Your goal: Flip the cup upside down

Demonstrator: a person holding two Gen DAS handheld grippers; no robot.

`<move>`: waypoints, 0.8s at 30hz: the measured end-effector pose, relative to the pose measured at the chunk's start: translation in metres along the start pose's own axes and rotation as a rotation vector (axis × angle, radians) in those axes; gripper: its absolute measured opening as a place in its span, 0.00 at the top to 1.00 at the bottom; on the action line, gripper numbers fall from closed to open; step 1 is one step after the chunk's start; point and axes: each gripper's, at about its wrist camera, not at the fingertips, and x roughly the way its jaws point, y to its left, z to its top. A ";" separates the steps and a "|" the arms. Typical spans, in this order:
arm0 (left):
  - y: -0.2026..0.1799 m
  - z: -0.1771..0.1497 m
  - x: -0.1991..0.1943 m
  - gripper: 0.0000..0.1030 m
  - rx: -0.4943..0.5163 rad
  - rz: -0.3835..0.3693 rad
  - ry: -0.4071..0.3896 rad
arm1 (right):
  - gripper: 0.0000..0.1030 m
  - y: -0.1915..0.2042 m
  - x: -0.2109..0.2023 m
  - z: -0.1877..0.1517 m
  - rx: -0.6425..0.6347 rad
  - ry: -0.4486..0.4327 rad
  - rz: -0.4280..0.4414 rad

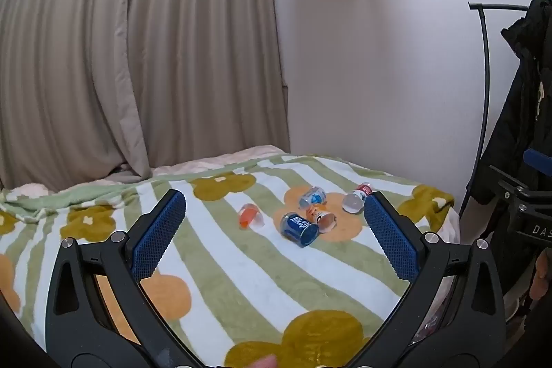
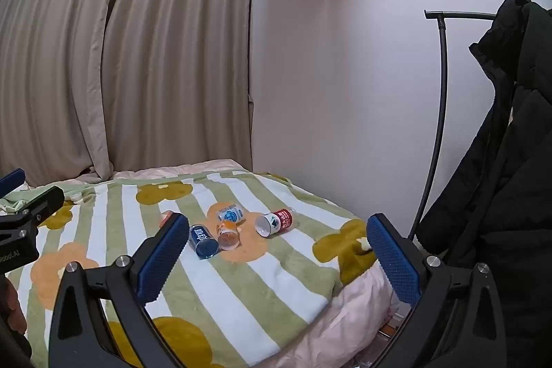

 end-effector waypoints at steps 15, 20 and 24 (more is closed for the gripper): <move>-0.004 0.005 0.001 0.00 -0.012 -0.019 -0.001 | 0.00 -0.004 0.007 -0.005 -0.002 0.003 -0.008; -0.006 0.004 0.001 0.00 -0.006 -0.007 -0.003 | 0.00 -0.001 0.002 -0.003 -0.001 0.001 -0.009; -0.007 0.002 0.001 0.00 -0.005 -0.001 -0.001 | 0.00 0.000 0.000 -0.001 -0.001 0.001 -0.014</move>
